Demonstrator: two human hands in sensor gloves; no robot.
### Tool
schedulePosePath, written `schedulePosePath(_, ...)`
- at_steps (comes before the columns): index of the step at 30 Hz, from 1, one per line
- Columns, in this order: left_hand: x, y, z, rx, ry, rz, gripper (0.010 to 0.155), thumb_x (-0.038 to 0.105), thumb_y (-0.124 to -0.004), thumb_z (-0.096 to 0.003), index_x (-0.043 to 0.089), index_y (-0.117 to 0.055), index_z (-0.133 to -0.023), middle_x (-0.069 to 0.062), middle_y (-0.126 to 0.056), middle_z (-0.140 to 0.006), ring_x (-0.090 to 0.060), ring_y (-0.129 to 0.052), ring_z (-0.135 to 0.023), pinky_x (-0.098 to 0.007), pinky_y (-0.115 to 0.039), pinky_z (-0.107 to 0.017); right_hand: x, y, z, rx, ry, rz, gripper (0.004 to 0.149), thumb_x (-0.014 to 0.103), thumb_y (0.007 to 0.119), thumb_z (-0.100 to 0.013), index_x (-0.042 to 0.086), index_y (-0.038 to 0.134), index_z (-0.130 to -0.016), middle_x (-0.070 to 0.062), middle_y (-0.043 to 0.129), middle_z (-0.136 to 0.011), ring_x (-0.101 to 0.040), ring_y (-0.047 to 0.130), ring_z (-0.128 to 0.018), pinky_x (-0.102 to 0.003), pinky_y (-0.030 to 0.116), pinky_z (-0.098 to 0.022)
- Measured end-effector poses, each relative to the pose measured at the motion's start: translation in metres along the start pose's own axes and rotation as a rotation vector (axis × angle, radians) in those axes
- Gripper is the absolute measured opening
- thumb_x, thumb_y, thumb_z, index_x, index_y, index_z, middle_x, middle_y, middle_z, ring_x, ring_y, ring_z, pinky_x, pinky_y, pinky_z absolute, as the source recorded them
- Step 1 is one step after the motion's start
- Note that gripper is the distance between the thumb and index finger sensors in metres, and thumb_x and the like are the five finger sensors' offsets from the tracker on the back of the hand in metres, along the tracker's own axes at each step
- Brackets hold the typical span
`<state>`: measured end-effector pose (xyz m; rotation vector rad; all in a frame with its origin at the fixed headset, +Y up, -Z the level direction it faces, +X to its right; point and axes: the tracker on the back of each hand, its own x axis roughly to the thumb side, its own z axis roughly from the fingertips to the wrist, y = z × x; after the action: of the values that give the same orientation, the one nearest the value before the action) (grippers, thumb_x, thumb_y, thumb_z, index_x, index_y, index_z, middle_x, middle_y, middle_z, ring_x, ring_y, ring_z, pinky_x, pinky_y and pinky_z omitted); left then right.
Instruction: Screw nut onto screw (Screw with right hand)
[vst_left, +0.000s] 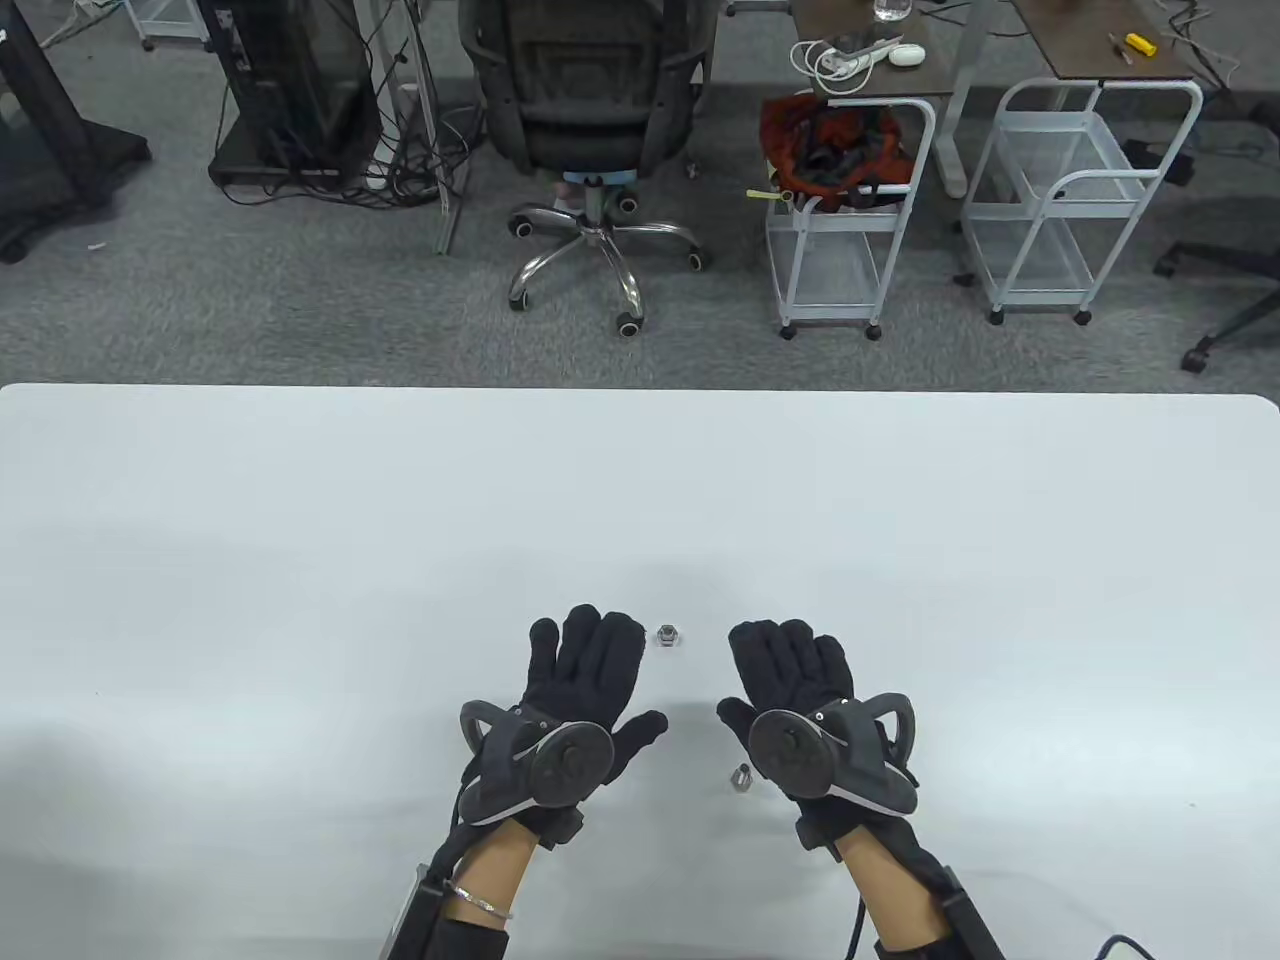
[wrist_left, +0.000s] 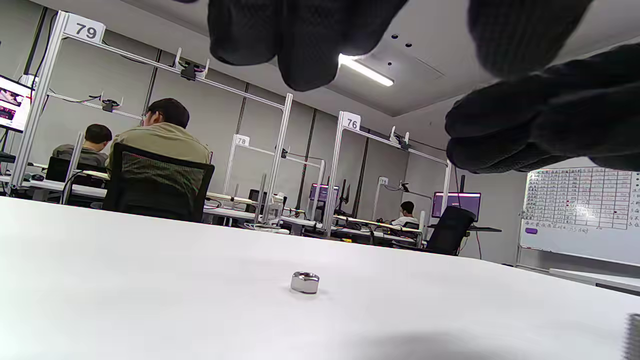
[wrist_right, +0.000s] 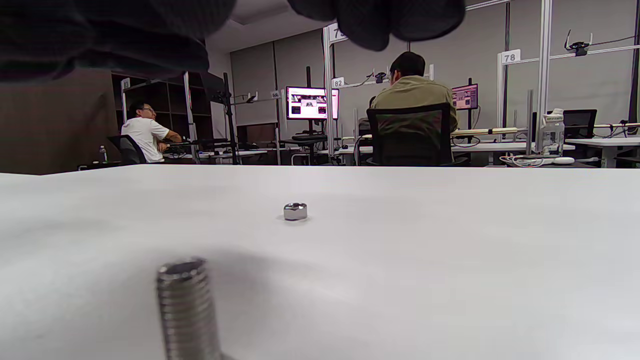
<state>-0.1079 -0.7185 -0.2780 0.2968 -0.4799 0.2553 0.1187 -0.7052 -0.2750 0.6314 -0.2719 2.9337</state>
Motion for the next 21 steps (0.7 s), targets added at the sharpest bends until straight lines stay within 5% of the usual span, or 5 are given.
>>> schedulePosePath(21, 0.0002, 0.0006, 0.0002, -0.014, 0.0, 0.006, 0.077, 0.062, -0.065, -0.048, 0.017, -0.056, -0.11, -0.01, -0.074, -0.116, -0.043, -0.067, -0.104, -0.061, -0.043, -0.076, 0.0002, 0.0007, -0.0013, 0.027, -0.003, -0.016, 0.069, 0.04, 0.065, -0.057, 0.0, 0.048, -0.11, -0.029, 0.061, -0.106, -0.054, 0.06, -0.098, -0.067, 0.047, -0.067)
